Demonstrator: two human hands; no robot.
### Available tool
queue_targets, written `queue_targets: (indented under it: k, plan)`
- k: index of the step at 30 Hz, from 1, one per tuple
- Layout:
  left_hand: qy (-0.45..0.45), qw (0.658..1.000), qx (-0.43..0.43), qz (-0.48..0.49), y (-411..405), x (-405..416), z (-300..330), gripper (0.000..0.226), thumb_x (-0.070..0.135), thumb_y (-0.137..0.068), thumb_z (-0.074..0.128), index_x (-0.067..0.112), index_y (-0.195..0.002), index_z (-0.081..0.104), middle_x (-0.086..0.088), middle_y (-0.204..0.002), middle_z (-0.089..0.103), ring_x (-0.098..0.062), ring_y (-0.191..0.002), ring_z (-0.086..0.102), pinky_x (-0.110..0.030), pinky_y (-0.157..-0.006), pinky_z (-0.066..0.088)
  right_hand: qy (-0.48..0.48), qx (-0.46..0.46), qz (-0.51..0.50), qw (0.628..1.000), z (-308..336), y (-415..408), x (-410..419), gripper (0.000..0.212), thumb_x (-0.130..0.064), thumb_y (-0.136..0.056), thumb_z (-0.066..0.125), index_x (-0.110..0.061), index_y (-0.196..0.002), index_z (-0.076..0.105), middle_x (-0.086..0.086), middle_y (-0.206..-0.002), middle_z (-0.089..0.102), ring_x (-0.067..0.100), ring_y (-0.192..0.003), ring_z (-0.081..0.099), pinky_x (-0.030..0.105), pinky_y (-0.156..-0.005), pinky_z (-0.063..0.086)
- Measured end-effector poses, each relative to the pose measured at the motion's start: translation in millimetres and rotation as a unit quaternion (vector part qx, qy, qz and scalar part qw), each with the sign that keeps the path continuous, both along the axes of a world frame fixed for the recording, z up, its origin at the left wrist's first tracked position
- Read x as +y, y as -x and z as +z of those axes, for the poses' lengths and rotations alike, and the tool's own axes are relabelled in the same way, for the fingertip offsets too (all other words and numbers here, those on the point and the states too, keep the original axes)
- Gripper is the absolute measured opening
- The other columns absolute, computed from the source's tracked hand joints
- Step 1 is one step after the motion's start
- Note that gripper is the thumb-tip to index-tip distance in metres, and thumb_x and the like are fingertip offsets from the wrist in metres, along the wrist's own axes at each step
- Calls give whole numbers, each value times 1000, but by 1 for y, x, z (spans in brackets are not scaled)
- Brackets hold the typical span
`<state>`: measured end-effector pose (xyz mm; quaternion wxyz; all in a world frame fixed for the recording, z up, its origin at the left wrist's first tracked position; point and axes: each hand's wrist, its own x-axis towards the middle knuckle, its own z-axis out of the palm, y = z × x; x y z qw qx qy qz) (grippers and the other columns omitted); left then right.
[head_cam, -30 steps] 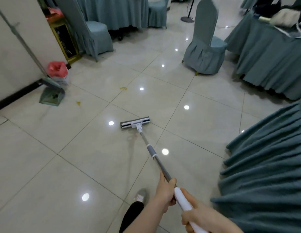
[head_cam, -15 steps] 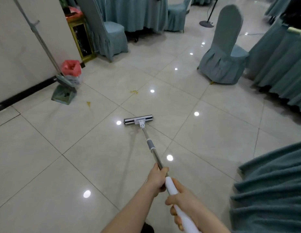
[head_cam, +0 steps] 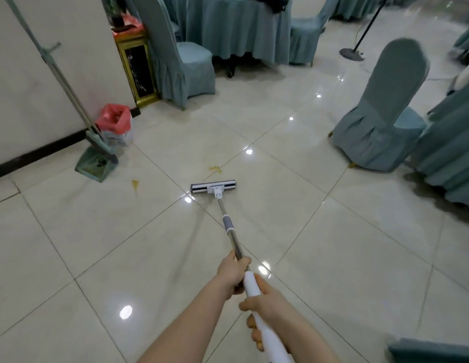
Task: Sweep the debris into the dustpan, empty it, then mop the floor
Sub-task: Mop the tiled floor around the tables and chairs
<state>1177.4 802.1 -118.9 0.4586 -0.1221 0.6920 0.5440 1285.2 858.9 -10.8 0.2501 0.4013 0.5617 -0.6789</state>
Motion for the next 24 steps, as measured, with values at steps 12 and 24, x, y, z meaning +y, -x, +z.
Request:
queue_targets:
  k: [12,24]
  plan:
    - [40,995,14,95,144,189,-4,17,26,-89,53,23,-104,61,-7,-90,62,-23,-75,57,-29,-61,49,0,3,109,994,-10,156,209,35,-3,-86,47,-26,-112,54,10,-64,46,18,-36,43,20,-41,41]
    - [52,983,22,173,273,318,-14,13,24,-91,53,18,-101,59,-7,-83,58,-22,-71,54,-28,-60,47,20,-15,171,985,-40,299,352,39,-1,-86,48,-32,-109,53,9,-59,46,19,-37,43,23,-41,42]
